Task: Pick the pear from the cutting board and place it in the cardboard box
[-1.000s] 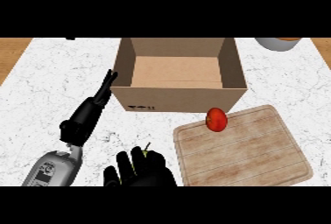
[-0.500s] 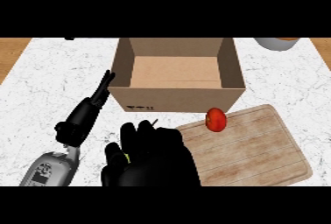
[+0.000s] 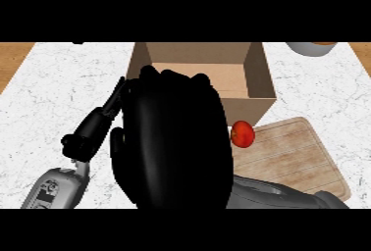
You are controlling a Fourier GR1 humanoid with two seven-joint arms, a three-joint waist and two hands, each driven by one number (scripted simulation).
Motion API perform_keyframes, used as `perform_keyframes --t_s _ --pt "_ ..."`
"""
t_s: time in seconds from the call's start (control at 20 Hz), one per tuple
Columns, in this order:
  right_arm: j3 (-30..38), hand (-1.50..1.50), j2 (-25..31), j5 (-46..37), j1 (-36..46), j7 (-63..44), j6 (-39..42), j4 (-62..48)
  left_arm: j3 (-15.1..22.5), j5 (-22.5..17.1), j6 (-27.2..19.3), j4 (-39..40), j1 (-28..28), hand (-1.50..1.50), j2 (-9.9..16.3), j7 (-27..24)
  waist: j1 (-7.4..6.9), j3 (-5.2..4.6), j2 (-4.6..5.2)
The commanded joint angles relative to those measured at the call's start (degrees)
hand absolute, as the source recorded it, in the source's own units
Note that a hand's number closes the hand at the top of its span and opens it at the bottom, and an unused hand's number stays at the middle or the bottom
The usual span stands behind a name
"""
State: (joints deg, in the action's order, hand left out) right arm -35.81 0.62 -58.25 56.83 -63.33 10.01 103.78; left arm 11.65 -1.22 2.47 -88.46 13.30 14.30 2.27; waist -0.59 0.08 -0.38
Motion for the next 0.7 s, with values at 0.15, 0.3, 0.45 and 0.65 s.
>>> perform_keyframes --t_s 0.15,0.3,0.45,0.65 --pt "7.43 1.50 -0.59 2.04 4.41 -2.01 -2.06 -8.19 2.23 1.70 -0.38 2.77 -2.05 0.00 -3.01 0.09 0.23 -0.13 0.42" --pt "9.56 1.50 -0.60 0.86 5.98 0.04 -4.76 -13.77 1.08 2.31 0.19 4.09 -1.06 0.00 -2.36 -1.84 0.10 -0.14 0.52" --pt "10.09 1.50 -0.60 -2.32 4.78 3.51 -6.52 -18.82 2.24 3.53 -1.03 2.30 -1.51 0.00 -3.54 1.04 0.05 -0.10 0.49" --pt "13.60 1.50 1.42 -1.40 4.22 12.12 -8.96 -27.15 -1.49 0.58 1.94 4.01 1.80 0.00 -1.82 1.91 0.09 -0.11 0.72"
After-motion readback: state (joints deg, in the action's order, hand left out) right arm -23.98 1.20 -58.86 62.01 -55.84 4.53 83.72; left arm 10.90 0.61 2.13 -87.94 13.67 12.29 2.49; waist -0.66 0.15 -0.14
